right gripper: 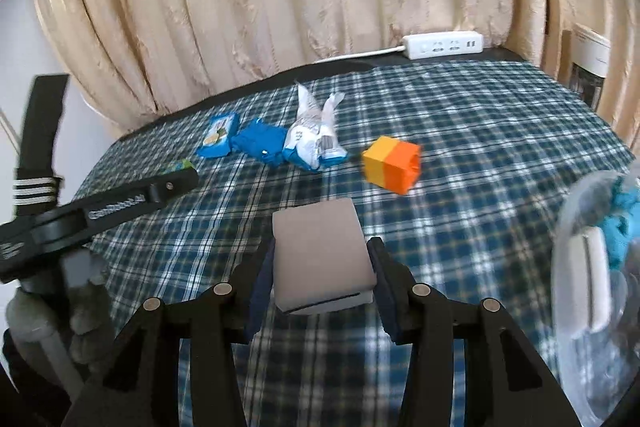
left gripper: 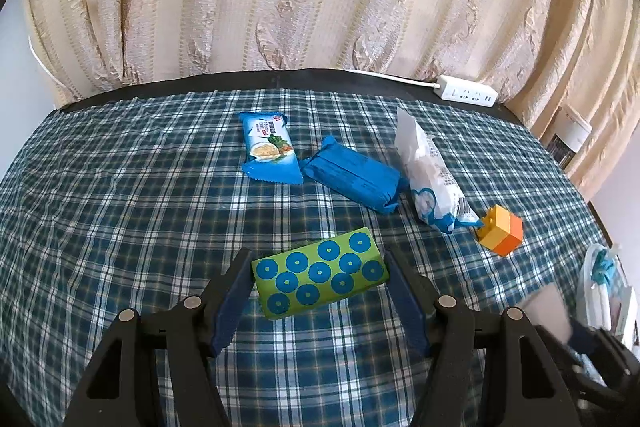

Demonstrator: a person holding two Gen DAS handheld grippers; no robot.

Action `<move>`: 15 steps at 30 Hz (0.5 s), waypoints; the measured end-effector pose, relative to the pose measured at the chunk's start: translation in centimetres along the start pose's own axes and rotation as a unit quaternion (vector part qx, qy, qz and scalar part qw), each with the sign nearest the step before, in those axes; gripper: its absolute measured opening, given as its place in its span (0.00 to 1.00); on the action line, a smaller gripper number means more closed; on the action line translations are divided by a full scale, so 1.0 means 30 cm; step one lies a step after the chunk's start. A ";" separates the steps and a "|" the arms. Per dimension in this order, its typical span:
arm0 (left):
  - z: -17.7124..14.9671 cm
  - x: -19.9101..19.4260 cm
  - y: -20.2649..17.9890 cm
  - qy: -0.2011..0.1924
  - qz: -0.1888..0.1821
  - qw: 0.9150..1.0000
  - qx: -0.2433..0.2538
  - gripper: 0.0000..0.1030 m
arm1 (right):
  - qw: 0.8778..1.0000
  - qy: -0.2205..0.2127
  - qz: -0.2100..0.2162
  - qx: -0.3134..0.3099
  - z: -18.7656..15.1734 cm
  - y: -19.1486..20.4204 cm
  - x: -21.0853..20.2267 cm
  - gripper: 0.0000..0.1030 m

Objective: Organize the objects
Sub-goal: 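Carry the white eraser toward the clear bowl with the right tool while the left tool holds the green block, then lower the white eraser into the bowl and open the right tool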

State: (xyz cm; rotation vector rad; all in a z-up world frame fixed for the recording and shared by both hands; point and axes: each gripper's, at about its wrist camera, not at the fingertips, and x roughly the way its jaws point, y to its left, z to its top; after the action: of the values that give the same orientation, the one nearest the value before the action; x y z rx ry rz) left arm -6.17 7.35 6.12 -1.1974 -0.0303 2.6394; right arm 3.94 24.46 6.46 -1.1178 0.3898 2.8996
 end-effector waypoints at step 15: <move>-0.023 0.016 -0.049 0.007 0.003 1.000 0.024 0.67 | 0.991 -0.064 -0.091 0.079 -0.087 -0.267 -0.312 0.46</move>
State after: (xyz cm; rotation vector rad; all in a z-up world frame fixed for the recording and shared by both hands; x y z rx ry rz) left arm -5.65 8.83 5.46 -1.2007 0.0394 2.6209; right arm 13.43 32.35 8.96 -0.8881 0.4762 2.7090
